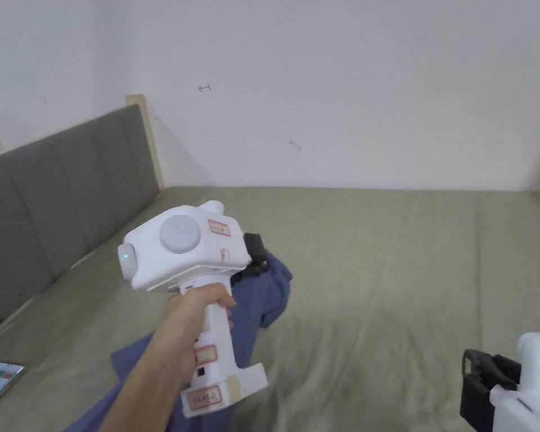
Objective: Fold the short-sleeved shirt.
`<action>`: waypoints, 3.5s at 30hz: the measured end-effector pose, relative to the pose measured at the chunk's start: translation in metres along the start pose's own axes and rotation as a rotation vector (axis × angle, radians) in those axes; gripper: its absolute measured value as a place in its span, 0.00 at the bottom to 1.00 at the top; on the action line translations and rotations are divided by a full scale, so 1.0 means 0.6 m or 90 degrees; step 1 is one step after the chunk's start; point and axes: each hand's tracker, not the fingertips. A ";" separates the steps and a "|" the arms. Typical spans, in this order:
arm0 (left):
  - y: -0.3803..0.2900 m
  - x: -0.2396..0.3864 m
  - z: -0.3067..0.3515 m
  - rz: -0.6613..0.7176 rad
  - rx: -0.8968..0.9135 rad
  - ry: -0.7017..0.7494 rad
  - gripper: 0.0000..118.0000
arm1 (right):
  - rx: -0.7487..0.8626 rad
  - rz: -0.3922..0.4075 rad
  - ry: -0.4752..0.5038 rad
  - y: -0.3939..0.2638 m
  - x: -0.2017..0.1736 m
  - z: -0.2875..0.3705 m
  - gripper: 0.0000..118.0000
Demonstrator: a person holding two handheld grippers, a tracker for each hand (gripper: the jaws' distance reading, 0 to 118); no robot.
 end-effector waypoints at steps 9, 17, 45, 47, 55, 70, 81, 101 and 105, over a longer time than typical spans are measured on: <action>-0.227 0.293 -0.134 -0.116 -0.206 -0.239 0.05 | 0.048 -0.084 -0.146 0.014 0.156 0.092 0.00; -0.458 0.321 -0.290 -0.253 -0.384 -0.115 0.05 | 0.004 -0.104 -0.186 -0.026 0.215 0.095 0.00; -0.325 -0.044 -0.100 -0.059 -0.229 0.062 0.00 | -0.089 -0.015 -0.054 -0.045 0.080 -0.004 0.00; -0.320 -0.073 -0.108 -0.051 -0.229 0.086 0.00 | -0.104 -0.006 -0.050 -0.050 0.067 -0.020 0.00; -0.186 -0.113 -0.190 -0.065 -0.203 0.125 0.76 | -0.149 0.016 -0.032 -0.051 0.047 -0.088 0.00; -0.191 -0.116 -0.359 -0.253 -0.210 0.227 0.40 | -0.240 -0.002 -0.056 -0.093 0.096 -0.171 0.00; -0.159 -0.098 -0.307 -0.252 -0.196 0.202 0.04 | -0.250 -0.027 0.002 -0.037 0.149 -0.217 0.00; -0.132 -0.120 -0.233 -0.169 -0.171 0.127 0.04 | -0.500 0.204 0.061 -0.031 0.169 -0.679 0.68; -0.135 -0.126 -0.239 -0.162 -0.177 0.134 0.04 | -0.485 0.270 0.049 -0.014 0.140 -0.652 0.21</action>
